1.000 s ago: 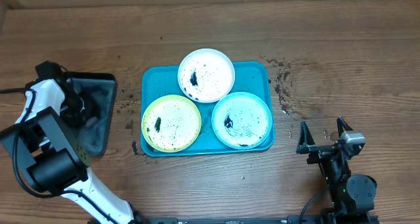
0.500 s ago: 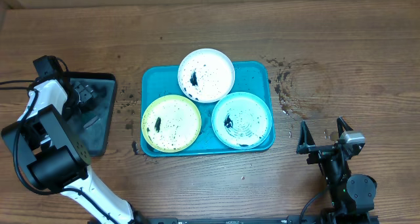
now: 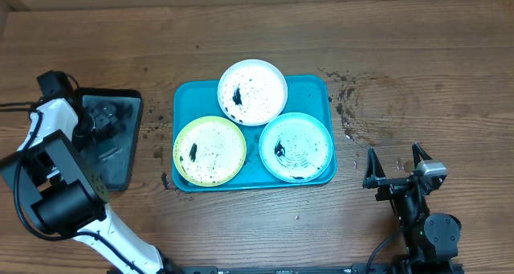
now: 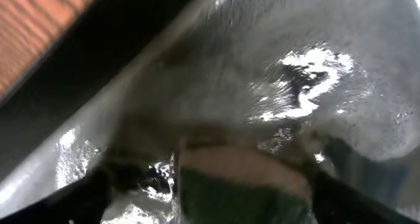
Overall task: Clean dirty plates on tray and stack at the side
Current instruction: 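Dip and rub the sponge in the soapy water with the left gripper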
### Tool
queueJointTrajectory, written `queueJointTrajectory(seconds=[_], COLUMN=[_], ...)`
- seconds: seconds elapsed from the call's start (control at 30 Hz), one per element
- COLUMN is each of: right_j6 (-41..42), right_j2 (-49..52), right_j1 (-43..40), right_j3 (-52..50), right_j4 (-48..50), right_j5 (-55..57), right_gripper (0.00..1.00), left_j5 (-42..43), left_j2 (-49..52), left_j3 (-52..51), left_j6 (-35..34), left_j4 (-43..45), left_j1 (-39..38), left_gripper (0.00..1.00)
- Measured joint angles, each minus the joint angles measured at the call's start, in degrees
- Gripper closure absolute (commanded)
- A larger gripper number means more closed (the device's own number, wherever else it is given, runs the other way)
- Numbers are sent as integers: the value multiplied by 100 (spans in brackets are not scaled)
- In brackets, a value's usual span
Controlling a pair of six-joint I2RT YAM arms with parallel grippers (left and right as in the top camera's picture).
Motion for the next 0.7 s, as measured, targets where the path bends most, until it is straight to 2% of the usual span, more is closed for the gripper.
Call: queueJointTrajectory(seconds=[0.03,0.1,0.27,0.37,0.43,0.6,0.63,0.67,0.7], right_j6=[2,2,-2,0,0,0,2,0,-2], right_j2=[0,0,0,0,0,0,0,0,0], right_j1=[0,0,0,0,0,0,0,0,0], right_j3=[0,0,0,0,0,0,0,0,0], right_j4=[2,0,0,0,0,4,4,2,0], right_j5=[0,2,2,0,0,0,2,0,0], right_gripper=[0,0,0,0,0,0,0,0,0], left_j5=[44,175,417,474,520,551,553,553,557], left_j2=[0,-11,-31,-33,-33,-42,-42,-42,-42], left_j3=[17,39,48,48,48,48,46,46,44], left_j6=[-9,-28,-52,-26,-17,-17,-17,-17,-2], left_j4=[-111,-407,-955,-1121,-1158,-1139,-1126,-1110,-1088], left_j1=[4,-4,-24,-24,-24,-24,-24,-24,-24], left_gripper=[0,15,75,94,96,94,76,32,0])
